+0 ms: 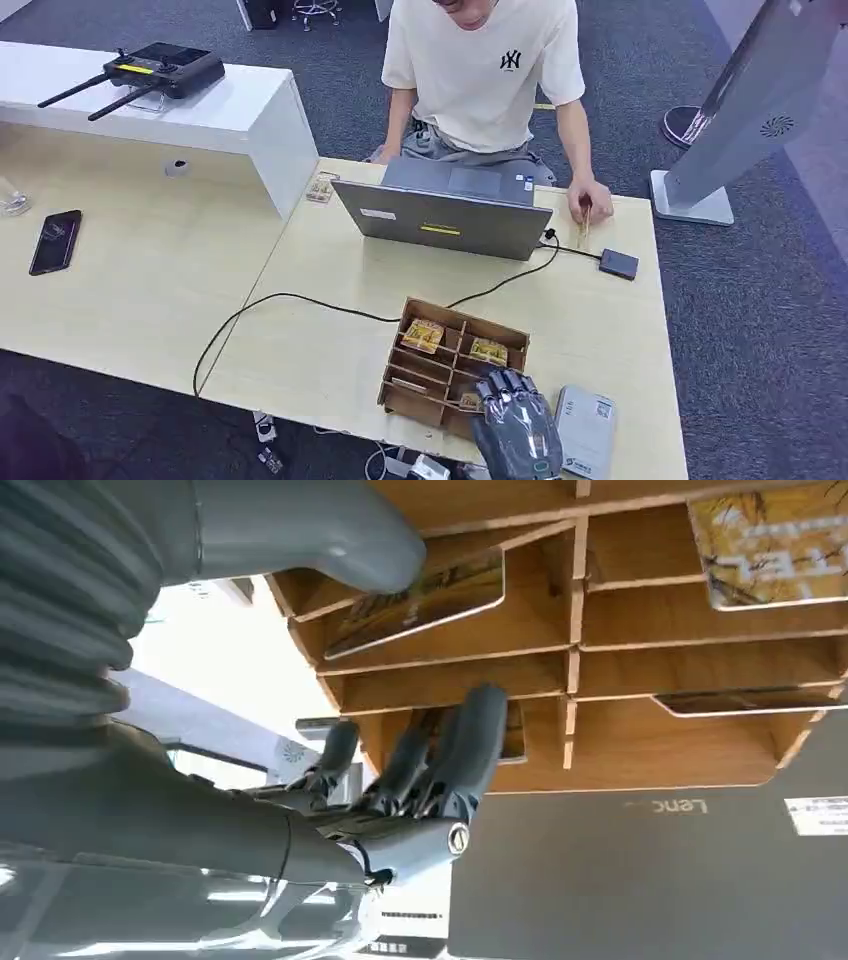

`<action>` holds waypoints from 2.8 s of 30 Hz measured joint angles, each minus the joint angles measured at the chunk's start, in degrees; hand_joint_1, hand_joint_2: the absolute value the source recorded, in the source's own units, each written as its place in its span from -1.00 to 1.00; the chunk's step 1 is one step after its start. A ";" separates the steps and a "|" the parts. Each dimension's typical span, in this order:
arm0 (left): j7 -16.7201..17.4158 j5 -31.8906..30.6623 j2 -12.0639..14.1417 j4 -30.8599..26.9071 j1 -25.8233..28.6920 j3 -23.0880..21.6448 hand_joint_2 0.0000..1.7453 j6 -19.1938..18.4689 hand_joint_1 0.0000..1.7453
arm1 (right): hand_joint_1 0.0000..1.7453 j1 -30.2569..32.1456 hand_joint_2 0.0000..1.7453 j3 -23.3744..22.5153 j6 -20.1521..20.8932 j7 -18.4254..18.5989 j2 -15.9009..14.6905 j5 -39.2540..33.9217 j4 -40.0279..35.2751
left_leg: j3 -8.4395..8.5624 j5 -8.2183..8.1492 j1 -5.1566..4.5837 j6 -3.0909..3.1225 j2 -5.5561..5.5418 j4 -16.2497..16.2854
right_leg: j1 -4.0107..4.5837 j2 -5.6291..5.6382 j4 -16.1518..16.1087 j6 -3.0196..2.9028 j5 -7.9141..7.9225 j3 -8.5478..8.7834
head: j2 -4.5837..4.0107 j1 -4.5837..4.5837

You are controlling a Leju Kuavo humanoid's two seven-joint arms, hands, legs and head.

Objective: Pass the card to the sensor for recognition and then transmit it.

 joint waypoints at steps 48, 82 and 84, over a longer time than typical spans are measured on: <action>0.50 0.24 -0.35 0.00 0.04 0.00 -1.00 0.42 -1.00 | 0.98 1.08 1.00 -1.86 -1.60 1.33 0.17 -2.60 -1.64 | -0.01 0.00 0.00 0.00 0.00 0.00 | 0.00 0.00 0.00 0.00 0.00 0.00 | 0.00 0.00; -2.01 2.73 -0.35 0.37 1.25 3.04 -1.00 3.15 -1.00 | 1.00 9.68 1.00 -7.67 -9.11 -5.42 -2.10 -32.02 -25.92 | -0.03 -0.03 0.00 0.03 0.00 0.00 | 0.00 -0.01 -0.01 0.00 -0.01 -0.01 | 0.00 0.00; -2.03 2.71 -0.35 0.37 1.25 3.06 -1.00 3.28 -1.00 | 1.00 9.71 1.00 -7.91 -9.11 -5.62 -2.14 -33.09 -26.01 | -0.03 -0.03 0.00 0.03 0.00 0.00 | 0.00 0.00 -0.01 0.00 -0.01 -0.01 | 0.00 0.00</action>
